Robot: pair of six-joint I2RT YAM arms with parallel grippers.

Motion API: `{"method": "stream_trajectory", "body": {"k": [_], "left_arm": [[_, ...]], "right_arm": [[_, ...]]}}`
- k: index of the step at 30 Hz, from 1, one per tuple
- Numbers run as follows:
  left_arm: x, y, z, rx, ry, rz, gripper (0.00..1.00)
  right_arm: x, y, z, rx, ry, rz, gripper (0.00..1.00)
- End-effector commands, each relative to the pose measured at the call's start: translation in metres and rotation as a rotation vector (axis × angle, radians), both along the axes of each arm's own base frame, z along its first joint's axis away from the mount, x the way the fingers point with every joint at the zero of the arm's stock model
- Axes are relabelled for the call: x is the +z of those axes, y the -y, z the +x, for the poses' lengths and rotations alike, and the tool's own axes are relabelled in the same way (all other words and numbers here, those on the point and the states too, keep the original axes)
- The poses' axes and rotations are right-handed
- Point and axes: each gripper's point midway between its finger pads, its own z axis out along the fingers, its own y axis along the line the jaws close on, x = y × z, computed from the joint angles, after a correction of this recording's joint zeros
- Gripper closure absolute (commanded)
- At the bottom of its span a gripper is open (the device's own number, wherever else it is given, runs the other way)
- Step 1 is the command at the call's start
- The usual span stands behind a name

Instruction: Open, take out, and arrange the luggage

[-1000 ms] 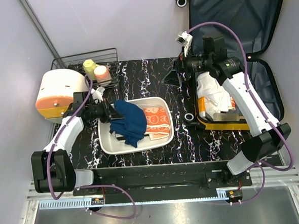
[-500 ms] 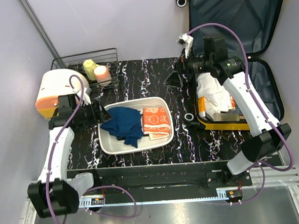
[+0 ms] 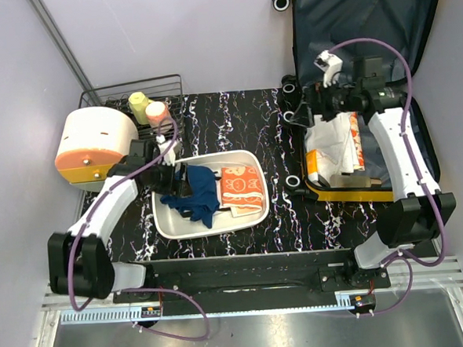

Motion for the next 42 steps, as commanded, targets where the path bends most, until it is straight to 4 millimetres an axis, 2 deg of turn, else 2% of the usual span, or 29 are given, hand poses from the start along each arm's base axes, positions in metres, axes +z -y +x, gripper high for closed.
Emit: {"method": "stream_trajectory", "body": {"k": [1,2,3,5,6,7,10,13,16,19,23,24,25,28,30,34,39,42], "left_arm": [[-0.039,-0.007,-0.002,0.013,-0.104,0.078,0.21],[-0.046,-0.006,0.002,0.000,-0.136,0.086,0.21],[-0.051,-0.007,-0.002,-0.011,-0.170,0.101,0.21],[-0.053,-0.006,-0.001,-0.025,-0.192,0.104,0.21],[-0.044,-0.003,0.003,-0.038,-0.173,0.094,0.21],[-0.035,-0.001,0.007,-0.050,-0.146,0.090,0.21],[0.017,0.014,0.018,-0.119,0.019,0.044,0.19],[0.055,0.020,0.024,-0.159,0.129,0.029,0.17],[0.082,0.024,0.023,-0.205,0.184,0.016,0.16],[0.096,0.026,0.024,-0.222,0.214,0.011,0.15],[0.101,0.027,0.025,-0.229,0.215,0.006,0.15],[0.100,0.027,0.024,-0.231,0.209,0.008,0.15],[0.098,0.026,0.025,-0.227,0.200,0.013,0.15],[0.093,0.024,0.027,-0.220,0.183,0.030,0.15],[0.091,0.023,0.028,-0.217,0.178,0.038,0.15],[0.087,0.022,0.030,-0.212,0.168,0.047,0.15],[0.081,0.020,0.033,-0.201,0.152,0.060,0.15],[0.082,0.021,0.036,-0.201,0.152,0.058,0.15]], "right_arm": [[-0.025,0.059,0.006,-0.139,-0.060,-0.077,0.00],[-0.032,0.069,0.009,-0.161,-0.082,-0.082,0.00],[-0.037,0.089,0.014,-0.212,-0.098,-0.086,0.00],[-0.051,0.107,0.021,-0.256,-0.137,-0.101,0.00],[-0.057,0.125,0.026,-0.305,-0.152,-0.117,0.00],[-0.065,0.134,0.033,-0.326,-0.168,-0.130,0.00],[-0.082,0.165,0.052,-0.391,-0.193,-0.170,0.00],[-0.094,0.189,0.074,-0.417,-0.204,-0.193,0.01],[-0.104,0.204,0.097,-0.415,-0.201,-0.208,0.02],[-0.113,0.207,0.117,-0.399,-0.205,-0.193,0.04],[-0.125,0.203,0.139,-0.372,-0.235,-0.130,0.10],[-0.120,0.203,0.144,-0.374,-0.231,-0.118,0.11],[-0.133,0.202,0.148,-0.365,-0.262,-0.104,0.13],[-0.139,0.198,0.156,-0.343,-0.277,-0.071,0.16],[-0.143,0.195,0.158,-0.333,-0.292,-0.048,0.16],[-0.163,0.190,0.158,-0.328,-0.357,-0.010,0.15],[-0.187,0.186,0.154,-0.331,-0.435,0.021,0.10],[-0.201,0.191,0.155,-0.358,-0.464,0.001,0.06]]}}
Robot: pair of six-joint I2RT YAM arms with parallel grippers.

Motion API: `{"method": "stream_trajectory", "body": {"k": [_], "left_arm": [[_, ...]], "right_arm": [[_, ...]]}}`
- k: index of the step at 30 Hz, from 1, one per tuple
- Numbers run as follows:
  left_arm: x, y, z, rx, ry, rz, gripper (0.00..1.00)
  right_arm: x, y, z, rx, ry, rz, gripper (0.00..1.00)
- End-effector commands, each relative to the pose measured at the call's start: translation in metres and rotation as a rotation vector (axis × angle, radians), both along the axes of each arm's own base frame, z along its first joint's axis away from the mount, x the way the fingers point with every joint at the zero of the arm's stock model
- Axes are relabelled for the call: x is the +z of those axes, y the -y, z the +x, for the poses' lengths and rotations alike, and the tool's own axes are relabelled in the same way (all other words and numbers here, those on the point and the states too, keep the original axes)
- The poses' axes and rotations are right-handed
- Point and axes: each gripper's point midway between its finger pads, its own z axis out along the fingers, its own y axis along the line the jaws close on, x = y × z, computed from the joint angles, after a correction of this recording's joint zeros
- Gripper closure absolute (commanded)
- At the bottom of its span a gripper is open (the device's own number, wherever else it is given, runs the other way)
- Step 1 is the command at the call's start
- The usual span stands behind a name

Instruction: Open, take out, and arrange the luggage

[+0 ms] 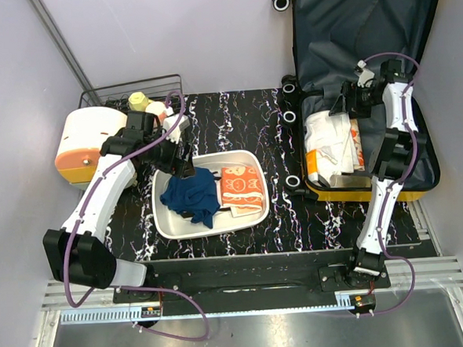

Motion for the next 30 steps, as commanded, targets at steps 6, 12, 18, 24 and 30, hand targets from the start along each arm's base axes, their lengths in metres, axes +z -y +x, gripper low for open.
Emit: {"method": "stream_trajectory", "body": {"k": [6,12,18,24,30], "left_arm": [[0.020,0.003,0.015,-0.001,0.068,-0.009,0.15],[0.020,0.002,0.009,0.003,0.066,-0.014,0.15],[0.013,0.006,0.006,0.010,0.027,-0.037,0.15],[0.015,0.010,0.011,0.013,0.021,-0.059,0.15],[0.020,0.012,0.013,0.019,0.027,-0.071,0.15]], "right_arm": [[-0.007,0.008,-0.002,-0.045,-0.038,-0.039,0.04],[0.032,0.018,-0.023,-0.049,0.012,-0.047,0.04],[0.055,0.016,-0.044,-0.063,0.006,0.035,0.06],[0.041,0.001,-0.049,-0.057,-0.057,0.147,0.11],[0.013,0.006,-0.046,-0.063,-0.093,0.130,0.05]]}}
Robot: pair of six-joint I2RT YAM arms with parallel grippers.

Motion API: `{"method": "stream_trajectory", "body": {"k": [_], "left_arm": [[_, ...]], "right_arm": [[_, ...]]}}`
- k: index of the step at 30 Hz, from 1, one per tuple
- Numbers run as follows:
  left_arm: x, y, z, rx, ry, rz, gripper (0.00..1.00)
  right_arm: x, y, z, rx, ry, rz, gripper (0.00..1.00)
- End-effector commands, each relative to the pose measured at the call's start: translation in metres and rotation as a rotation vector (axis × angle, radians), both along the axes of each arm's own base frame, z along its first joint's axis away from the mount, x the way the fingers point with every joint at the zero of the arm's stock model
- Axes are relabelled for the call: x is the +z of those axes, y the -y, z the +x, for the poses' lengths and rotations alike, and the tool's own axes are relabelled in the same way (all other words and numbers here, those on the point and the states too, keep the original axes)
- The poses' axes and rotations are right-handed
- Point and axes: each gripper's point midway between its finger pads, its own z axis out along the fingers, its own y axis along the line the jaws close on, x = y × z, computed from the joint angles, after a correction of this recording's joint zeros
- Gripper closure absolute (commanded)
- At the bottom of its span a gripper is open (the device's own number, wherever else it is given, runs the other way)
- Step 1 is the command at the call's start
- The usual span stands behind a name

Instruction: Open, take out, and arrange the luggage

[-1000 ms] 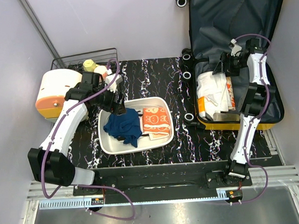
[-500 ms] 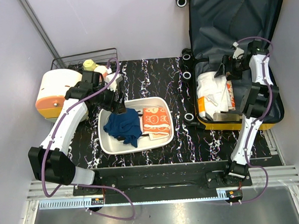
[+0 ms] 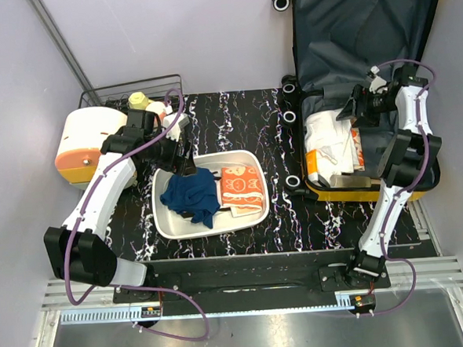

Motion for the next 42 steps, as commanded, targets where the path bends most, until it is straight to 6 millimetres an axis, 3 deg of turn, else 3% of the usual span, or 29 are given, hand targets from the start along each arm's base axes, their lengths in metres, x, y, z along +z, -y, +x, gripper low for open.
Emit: {"method": "stream_trajectory", "body": {"k": [1,13,18,25,27,34,38,42], "left_arm": [[0.018,0.008,0.010,-0.004,0.052,-0.043,0.15],[0.019,0.011,0.013,0.004,0.033,-0.060,0.15],[0.019,0.011,0.014,0.002,0.038,-0.059,0.15],[0.019,0.011,0.014,-0.006,0.042,-0.055,0.15],[0.017,0.011,0.015,-0.008,0.037,-0.055,0.15],[0.016,0.012,0.017,-0.020,0.037,-0.053,0.15],[0.014,0.011,0.017,-0.023,0.030,-0.044,0.15],[0.014,0.011,0.017,-0.024,0.030,-0.045,0.15]], "right_arm": [[-0.010,-0.007,0.002,0.013,-0.014,0.033,0.05],[-0.040,-0.010,0.015,0.018,-0.036,-0.023,0.02],[-0.034,0.001,0.016,0.022,0.000,-0.102,0.00],[-0.031,0.031,0.019,0.000,0.031,-0.221,0.00],[-0.031,0.029,0.020,0.004,0.031,-0.204,0.00],[-0.024,-0.020,0.013,0.070,0.012,0.043,0.10],[-0.019,-0.034,0.016,0.074,0.003,0.111,0.16],[-0.029,-0.041,0.021,0.070,-0.026,0.136,0.18]]}}
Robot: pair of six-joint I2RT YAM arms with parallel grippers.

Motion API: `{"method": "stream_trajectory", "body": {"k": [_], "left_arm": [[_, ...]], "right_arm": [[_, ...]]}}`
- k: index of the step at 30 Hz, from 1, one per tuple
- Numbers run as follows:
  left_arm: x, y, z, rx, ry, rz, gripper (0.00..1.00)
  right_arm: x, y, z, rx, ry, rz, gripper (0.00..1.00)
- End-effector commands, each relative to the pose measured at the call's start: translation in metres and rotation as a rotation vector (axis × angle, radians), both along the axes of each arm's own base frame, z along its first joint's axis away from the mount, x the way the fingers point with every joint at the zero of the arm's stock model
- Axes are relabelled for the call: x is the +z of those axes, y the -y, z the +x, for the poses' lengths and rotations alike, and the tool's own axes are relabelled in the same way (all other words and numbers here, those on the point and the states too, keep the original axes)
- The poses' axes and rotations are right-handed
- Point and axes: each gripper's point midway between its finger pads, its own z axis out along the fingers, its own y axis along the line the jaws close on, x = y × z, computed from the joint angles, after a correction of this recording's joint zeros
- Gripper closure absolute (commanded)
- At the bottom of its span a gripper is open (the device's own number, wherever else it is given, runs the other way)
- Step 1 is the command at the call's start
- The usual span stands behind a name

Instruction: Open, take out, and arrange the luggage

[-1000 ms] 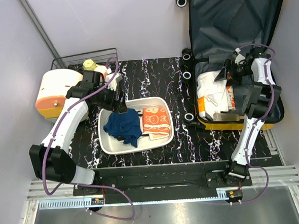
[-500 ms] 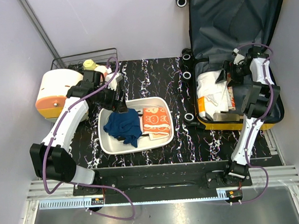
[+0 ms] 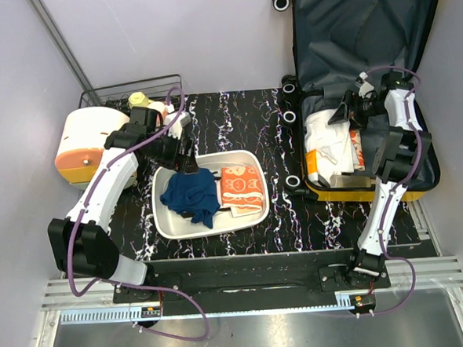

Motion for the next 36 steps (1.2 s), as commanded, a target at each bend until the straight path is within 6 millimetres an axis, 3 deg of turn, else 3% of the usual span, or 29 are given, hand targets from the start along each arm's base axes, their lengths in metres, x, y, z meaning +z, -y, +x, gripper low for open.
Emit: {"method": "stream_trajectory", "body": {"k": [1,9,12,13,15,16,19,20,23,29,36], "left_arm": [[0.022,0.008,0.011,-0.031,0.073,-0.037,0.15],[0.023,0.006,0.009,-0.029,0.079,-0.033,0.15],[0.024,0.008,0.007,-0.036,0.076,-0.045,0.15],[0.026,0.009,0.008,-0.039,0.081,-0.050,0.15],[0.032,0.012,0.009,-0.051,0.092,-0.066,0.15],[0.041,0.016,0.010,-0.074,0.114,-0.082,0.15],[0.058,0.022,0.011,-0.117,0.179,-0.085,0.15],[0.062,0.025,0.011,-0.130,0.194,-0.086,0.15],[0.071,0.028,0.009,-0.153,0.226,-0.091,0.15],[0.087,0.031,0.010,-0.196,0.314,-0.083,0.14],[0.109,0.033,0.016,-0.246,0.417,-0.059,0.12]], "right_arm": [[0.006,-0.021,0.009,0.013,-0.007,0.078,0.18],[-0.020,-0.004,0.015,-0.045,-0.051,-0.043,0.11],[-0.012,-0.005,0.017,-0.043,-0.027,-0.036,0.24],[-0.004,-0.010,0.018,-0.033,-0.009,-0.004,0.43],[0.019,-0.014,0.022,-0.021,0.041,0.022,0.59],[0.029,-0.018,0.022,-0.012,0.061,0.045,0.75],[0.064,-0.022,0.021,0.019,0.149,0.054,0.90],[0.080,-0.024,0.020,0.030,0.187,0.049,1.00],[0.107,-0.028,0.016,0.050,0.246,0.068,1.00],[0.185,-0.038,-0.005,0.134,0.463,0.031,1.00],[0.243,-0.051,-0.038,0.274,0.704,-0.058,1.00]]}}
